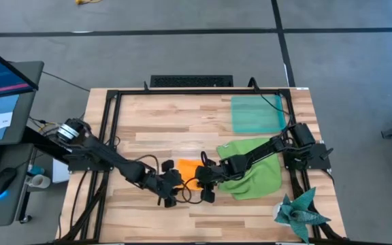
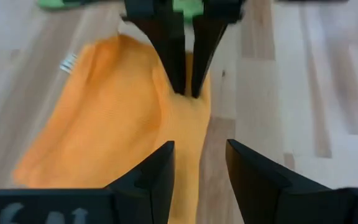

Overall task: Roll microfiber towels into tight, uniform cylinder then place into a basket
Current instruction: Roll the orange towel

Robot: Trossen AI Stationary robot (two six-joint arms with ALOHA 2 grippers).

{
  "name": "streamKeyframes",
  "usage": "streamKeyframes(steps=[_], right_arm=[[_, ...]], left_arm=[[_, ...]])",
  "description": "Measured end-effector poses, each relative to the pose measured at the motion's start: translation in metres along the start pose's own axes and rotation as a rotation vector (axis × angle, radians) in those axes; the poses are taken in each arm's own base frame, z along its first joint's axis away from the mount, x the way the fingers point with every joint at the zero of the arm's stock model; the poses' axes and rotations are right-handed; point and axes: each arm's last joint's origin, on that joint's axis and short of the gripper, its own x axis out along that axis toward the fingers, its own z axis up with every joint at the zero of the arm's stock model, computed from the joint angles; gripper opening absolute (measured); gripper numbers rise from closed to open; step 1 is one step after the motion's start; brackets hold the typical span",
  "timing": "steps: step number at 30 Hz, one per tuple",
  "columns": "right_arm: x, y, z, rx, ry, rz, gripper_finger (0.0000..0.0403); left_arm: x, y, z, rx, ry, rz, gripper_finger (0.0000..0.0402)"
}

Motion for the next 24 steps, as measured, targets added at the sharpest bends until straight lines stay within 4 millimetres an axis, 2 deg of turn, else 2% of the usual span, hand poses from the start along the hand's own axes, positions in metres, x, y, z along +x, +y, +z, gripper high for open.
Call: streamKeyframes(steps=[4, 12, 24], right_arm=[[0.0, 0.0, 0.0, 0.0, 0.0, 0.0, 0.0082], [0.0, 0.0, 0.0, 0.0, 0.0, 0.0, 0.0082], [0.0, 0.0, 0.001, 0.018, -0.014, 0.007, 0.0092]], left_arm=[[0.022, -0.002, -0.01, 0.004, 0.038, -0.032, 0.0135], [0.044, 0.011, -0.02, -0.055, 0.108, 0.023, 0.0135], [0.05, 0.015, -0.024, -0.242, 0.168, 0.004, 0.0135]])
